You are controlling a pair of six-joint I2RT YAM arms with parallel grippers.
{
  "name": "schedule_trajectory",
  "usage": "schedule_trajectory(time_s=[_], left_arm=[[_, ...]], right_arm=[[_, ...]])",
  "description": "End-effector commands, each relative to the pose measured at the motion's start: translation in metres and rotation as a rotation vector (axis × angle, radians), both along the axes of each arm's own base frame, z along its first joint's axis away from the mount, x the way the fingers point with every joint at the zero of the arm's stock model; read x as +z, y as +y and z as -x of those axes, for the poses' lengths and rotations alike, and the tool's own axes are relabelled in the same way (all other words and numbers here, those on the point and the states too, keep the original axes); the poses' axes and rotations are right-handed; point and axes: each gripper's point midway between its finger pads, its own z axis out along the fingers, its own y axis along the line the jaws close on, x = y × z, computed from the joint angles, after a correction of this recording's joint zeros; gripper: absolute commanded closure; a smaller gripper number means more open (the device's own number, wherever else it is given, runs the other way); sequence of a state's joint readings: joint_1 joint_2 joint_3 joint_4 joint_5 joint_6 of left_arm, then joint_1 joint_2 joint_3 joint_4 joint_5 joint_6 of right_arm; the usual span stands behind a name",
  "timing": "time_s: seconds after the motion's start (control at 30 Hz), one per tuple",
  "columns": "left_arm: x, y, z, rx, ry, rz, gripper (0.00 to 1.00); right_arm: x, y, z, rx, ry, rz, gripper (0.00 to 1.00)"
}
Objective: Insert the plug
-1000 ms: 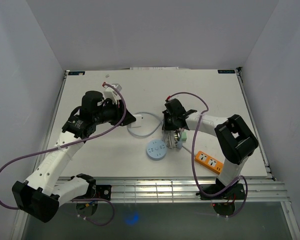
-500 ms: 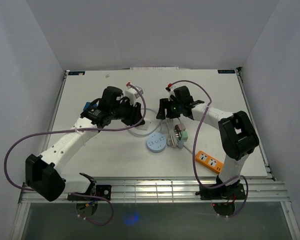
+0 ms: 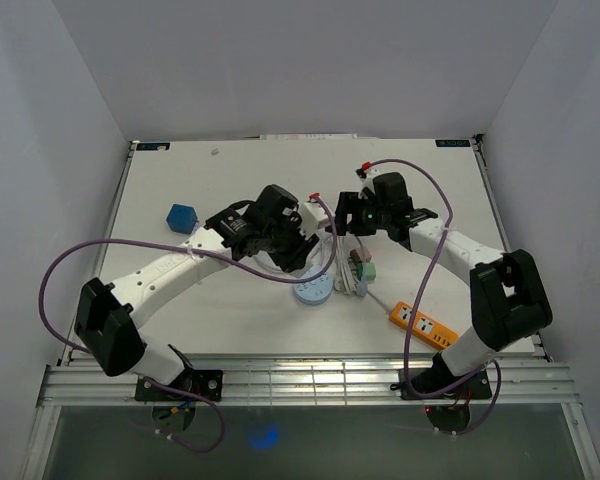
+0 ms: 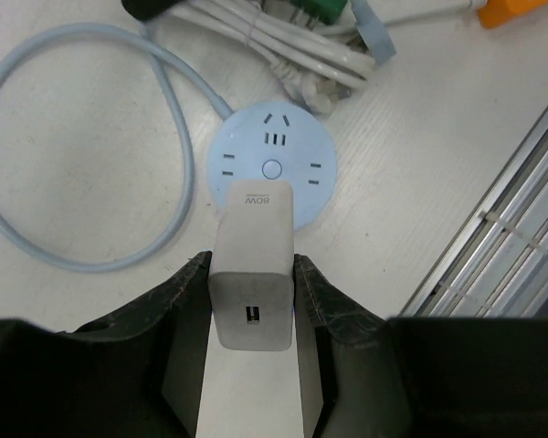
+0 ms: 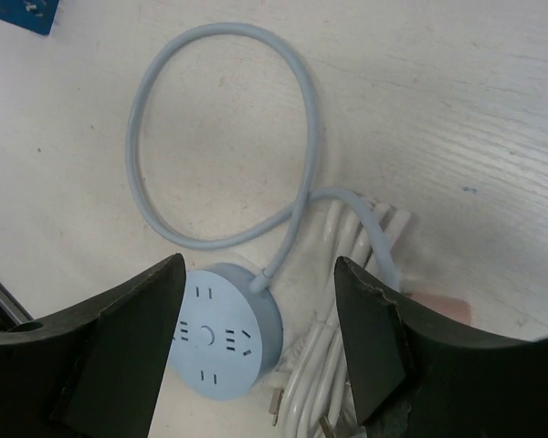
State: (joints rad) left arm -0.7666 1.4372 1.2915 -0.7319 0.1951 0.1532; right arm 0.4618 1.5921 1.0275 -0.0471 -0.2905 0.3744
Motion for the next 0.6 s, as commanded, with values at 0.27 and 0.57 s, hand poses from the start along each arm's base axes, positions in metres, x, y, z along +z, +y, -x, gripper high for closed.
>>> schedule_trajectory(time_s=[0.27,0.57], left_arm=[[-0.017,0.0,0.01,-0.126,0.019,-0.183,1.0],[-0.029,-0.01,0.01,-0.148,0.071,-0.244,1.0]], right_arm=[[0.012,-0.036,0.004,-0.127,-0.049,-0.054,0.29],[-0.005,-0.043,0.011,-0.133,-0.018,-0.05,0.3]])
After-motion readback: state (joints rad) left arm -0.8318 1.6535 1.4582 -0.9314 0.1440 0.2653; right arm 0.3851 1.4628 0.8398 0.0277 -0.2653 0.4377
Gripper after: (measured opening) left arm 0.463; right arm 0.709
